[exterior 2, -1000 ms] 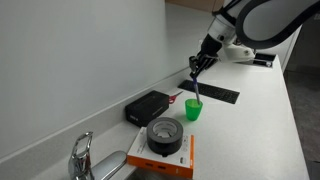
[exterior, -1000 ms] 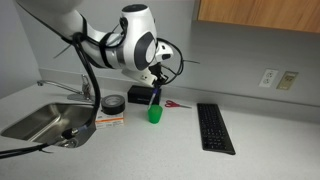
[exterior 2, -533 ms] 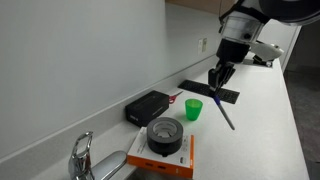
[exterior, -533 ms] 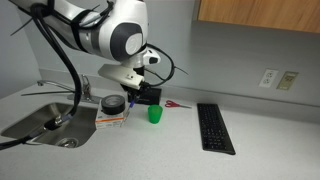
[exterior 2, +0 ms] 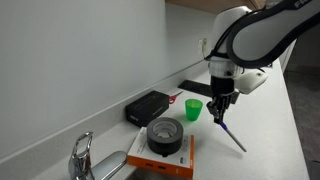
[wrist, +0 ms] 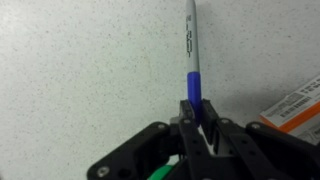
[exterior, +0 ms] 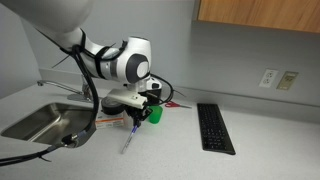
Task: Pick up the pen from the green cup and place it on the table
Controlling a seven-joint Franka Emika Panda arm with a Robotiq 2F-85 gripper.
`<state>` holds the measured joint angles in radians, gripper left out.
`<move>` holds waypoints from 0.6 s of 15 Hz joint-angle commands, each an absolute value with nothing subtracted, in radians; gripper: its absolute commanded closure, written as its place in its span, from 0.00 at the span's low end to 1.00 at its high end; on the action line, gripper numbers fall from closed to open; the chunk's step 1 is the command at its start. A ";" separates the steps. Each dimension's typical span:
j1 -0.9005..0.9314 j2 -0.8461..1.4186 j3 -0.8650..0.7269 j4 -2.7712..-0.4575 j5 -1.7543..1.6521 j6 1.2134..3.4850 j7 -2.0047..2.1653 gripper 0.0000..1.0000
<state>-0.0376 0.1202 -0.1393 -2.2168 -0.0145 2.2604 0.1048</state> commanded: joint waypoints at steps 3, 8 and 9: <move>-0.031 0.252 -0.130 -2.115 -0.121 2.262 0.218 0.97; -0.020 0.296 -0.131 -2.068 -0.154 2.248 0.255 0.46; -0.020 0.300 -0.131 -2.062 -0.153 2.249 0.255 0.39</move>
<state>-0.0262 0.2751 -0.1333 -2.1035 -0.1242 2.2605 0.2188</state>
